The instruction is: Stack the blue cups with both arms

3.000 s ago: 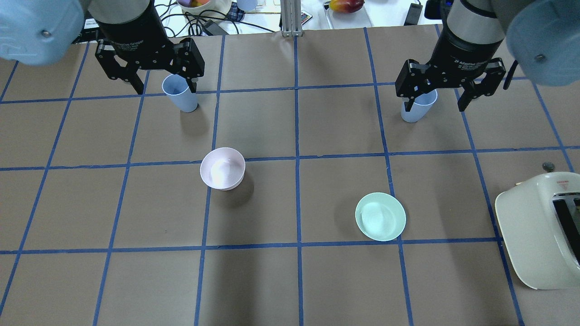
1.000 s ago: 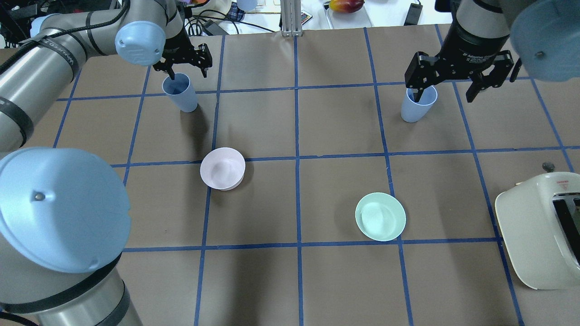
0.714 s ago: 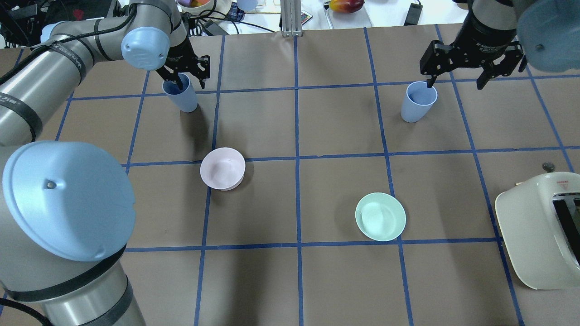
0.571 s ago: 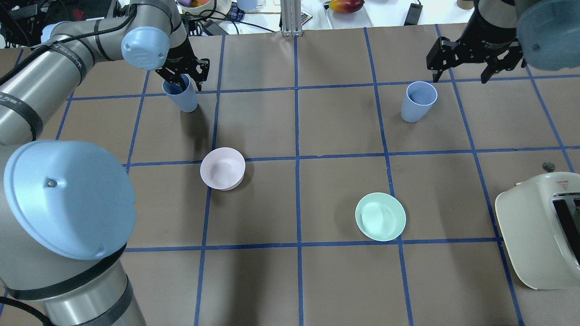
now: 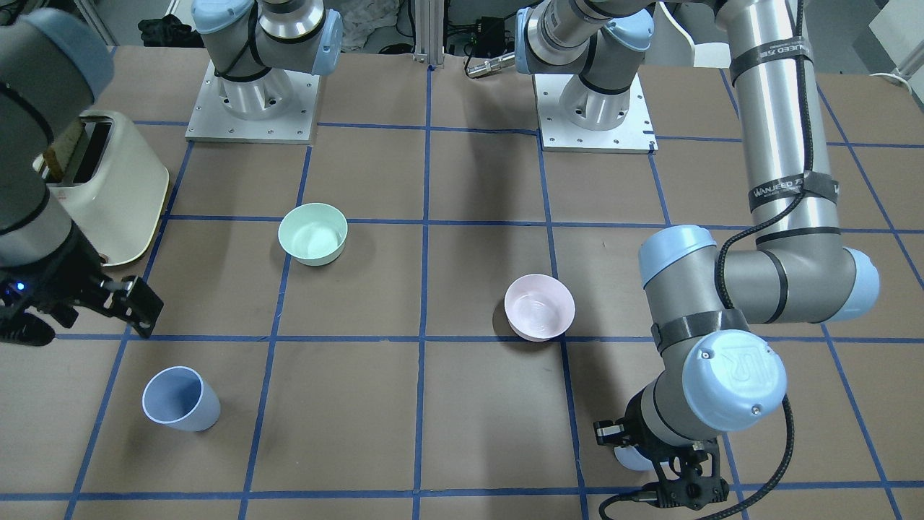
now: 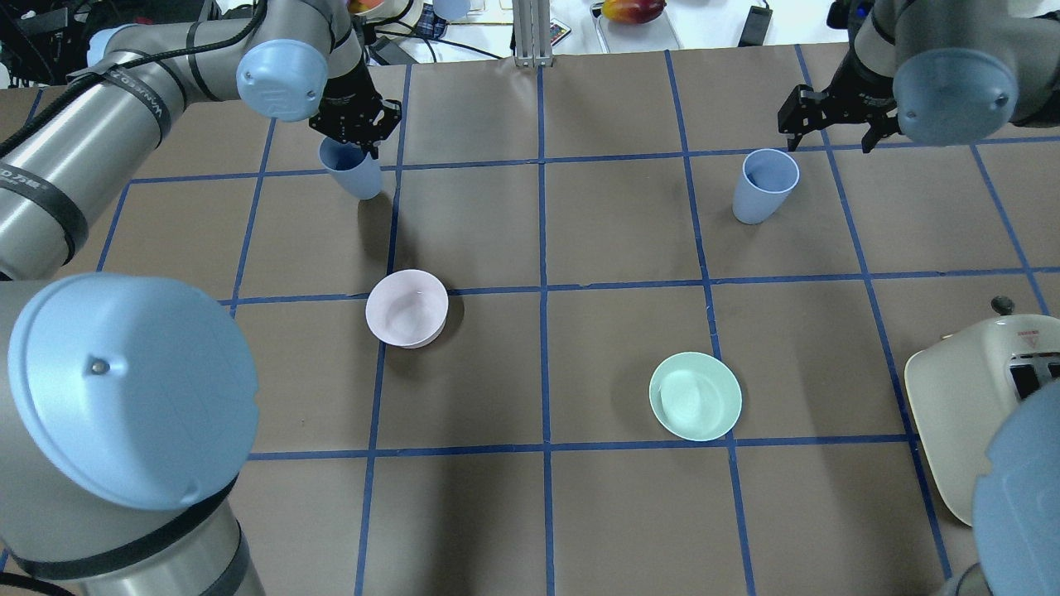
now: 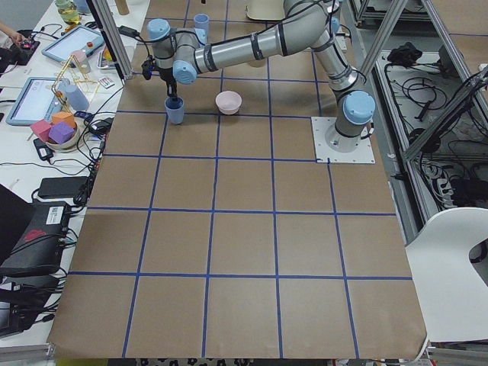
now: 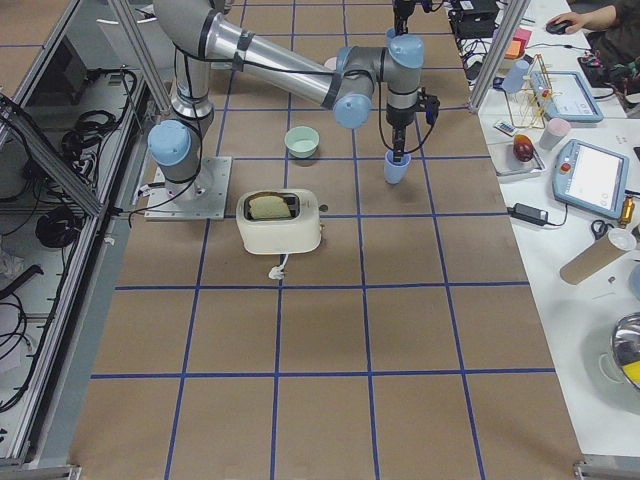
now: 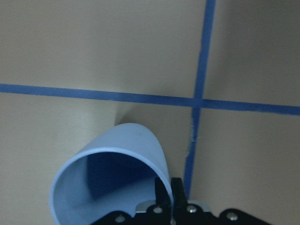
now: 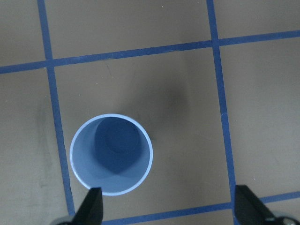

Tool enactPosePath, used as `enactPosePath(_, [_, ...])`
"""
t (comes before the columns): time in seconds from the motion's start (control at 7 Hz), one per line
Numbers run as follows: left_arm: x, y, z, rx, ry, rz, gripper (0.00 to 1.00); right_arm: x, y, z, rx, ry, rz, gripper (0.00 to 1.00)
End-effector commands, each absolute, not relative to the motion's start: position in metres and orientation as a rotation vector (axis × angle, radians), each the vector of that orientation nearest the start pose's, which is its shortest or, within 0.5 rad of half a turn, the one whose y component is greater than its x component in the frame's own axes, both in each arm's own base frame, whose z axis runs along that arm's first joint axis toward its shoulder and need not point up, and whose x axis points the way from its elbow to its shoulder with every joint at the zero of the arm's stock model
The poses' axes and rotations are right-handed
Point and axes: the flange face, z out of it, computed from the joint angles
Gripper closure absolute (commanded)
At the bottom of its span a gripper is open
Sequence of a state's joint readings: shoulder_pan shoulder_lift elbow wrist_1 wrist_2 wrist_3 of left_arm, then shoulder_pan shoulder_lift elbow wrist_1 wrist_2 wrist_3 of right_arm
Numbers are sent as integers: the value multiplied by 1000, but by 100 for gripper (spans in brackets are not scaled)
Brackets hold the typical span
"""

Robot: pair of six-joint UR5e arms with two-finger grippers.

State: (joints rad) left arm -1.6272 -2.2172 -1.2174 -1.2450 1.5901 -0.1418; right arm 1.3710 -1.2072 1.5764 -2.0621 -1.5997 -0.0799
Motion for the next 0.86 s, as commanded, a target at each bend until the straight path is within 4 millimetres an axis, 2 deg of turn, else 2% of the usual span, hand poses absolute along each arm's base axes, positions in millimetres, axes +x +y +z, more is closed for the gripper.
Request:
enactPosePath(0.0, [-315, -680, 293, -167, 3168, -59, 100, 0, -653, 290, 208, 3169, -116, 0])
enactPosePath(0.14, [-369, -654, 287, -148, 3185, -36, 100, 0, -657, 274, 208, 3165, -79, 0])
enactPosePath(0.29, [-409, -631, 283, -117, 3195, -19, 100, -1, -658, 262, 196, 3168, -52, 0])
enactPosePath(0.43, [-419, -617, 284, -148, 3181, -12, 100, -2, -659, 253, 202, 3164, -28, 0])
enactPosePath(0.57, [-417, -616, 275, -151, 3170, 6, 100, -2, -660, 251, 209, 3163, -26, 28])
enactPosePath(0.71, [-415, -618, 273, -141, 3167, 8, 67, -2, -660, 248, 202, 3163, -18, 47])
